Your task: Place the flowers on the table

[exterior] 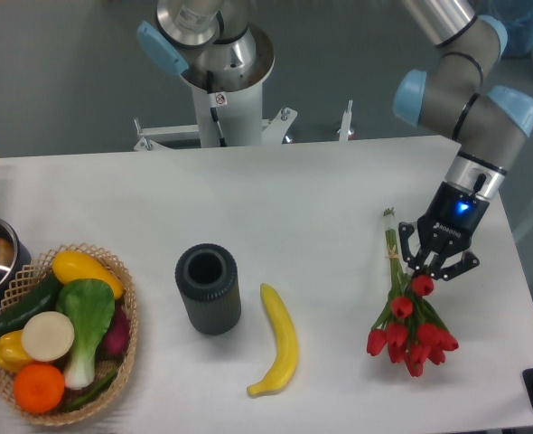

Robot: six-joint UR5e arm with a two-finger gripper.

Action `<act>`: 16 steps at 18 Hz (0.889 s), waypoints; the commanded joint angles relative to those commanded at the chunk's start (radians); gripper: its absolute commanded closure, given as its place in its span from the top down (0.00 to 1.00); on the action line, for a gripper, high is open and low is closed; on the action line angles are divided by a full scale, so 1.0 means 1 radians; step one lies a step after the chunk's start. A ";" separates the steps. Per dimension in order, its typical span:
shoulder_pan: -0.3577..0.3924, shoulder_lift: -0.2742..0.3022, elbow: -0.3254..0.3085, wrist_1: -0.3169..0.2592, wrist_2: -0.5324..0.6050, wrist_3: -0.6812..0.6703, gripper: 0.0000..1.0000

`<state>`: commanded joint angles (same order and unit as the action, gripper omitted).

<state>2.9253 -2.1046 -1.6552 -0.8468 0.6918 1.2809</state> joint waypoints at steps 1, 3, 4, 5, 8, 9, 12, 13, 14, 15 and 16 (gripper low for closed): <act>0.000 -0.003 0.003 0.000 0.000 0.002 0.37; 0.002 -0.008 0.018 -0.001 0.000 0.012 0.60; 0.002 -0.009 0.018 -0.002 0.000 0.012 0.75; 0.003 -0.009 0.018 0.000 0.000 0.014 0.84; 0.005 -0.002 0.018 0.000 0.000 0.015 1.00; 0.006 0.003 0.018 0.000 0.000 0.015 1.00; 0.021 0.033 0.011 -0.001 0.008 0.012 1.00; 0.021 0.061 0.012 -0.003 0.049 0.012 1.00; 0.021 0.084 0.017 -0.002 0.124 0.012 1.00; 0.021 0.104 0.026 -0.006 0.196 0.005 1.00; 0.020 0.121 0.031 -0.009 0.245 0.002 1.00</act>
<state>2.9453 -1.9836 -1.6245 -0.8559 0.9368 1.2824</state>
